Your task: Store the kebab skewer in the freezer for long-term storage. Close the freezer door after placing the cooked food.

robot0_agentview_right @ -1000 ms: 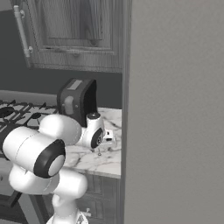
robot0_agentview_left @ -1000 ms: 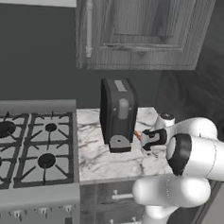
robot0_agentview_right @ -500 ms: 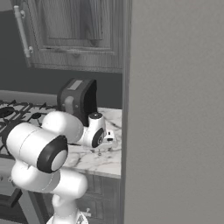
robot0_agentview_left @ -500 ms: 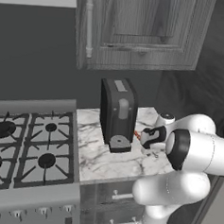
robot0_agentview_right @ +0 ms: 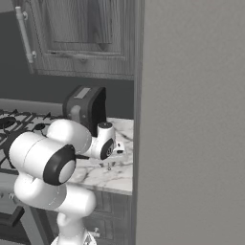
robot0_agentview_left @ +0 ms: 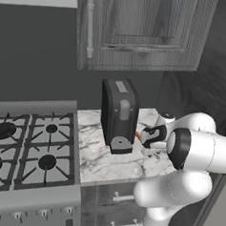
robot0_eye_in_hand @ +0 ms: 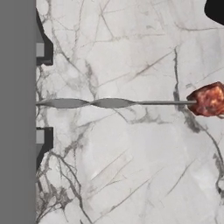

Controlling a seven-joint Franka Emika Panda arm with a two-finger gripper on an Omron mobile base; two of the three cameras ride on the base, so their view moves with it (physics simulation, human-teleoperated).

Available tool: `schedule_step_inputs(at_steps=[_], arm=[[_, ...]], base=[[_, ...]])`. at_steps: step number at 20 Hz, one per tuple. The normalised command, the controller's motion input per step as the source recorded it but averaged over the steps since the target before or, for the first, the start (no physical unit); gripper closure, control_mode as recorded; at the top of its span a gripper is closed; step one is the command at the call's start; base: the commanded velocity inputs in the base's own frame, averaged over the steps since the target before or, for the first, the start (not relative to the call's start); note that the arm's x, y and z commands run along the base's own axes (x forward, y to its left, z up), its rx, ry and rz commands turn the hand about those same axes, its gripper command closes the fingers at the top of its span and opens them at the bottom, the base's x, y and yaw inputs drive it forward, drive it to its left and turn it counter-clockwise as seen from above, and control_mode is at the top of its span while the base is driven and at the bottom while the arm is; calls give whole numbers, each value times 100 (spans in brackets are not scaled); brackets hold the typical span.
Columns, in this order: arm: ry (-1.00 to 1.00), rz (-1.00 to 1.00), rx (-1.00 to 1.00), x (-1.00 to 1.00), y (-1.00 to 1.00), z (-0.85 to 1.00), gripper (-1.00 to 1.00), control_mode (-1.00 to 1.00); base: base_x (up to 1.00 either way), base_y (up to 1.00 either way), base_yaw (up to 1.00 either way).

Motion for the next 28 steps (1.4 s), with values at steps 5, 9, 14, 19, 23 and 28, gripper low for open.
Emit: schedule_step_inputs(at_steps=[5, 9, 14, 19, 23, 28], arm=[[0, 0, 0, 0, 2, -10, 100, -100], [0, 0, 0, 0, 0, -14, 100, -100], [0, -6, -2, -1, 0, -14, 100, -100], [0, -21, -3, -5, -5, 2, 100, -100], [0, -25, 0, -3, -15, 27, 100, -100], [0, -23, 0, -9, -8, 38, 100, -100]], base=[[0, 0, 0], [0, 0, 0], [0, 0, 0], [0, 0, 0], [0, 0, 0], [0, 0, 0]])
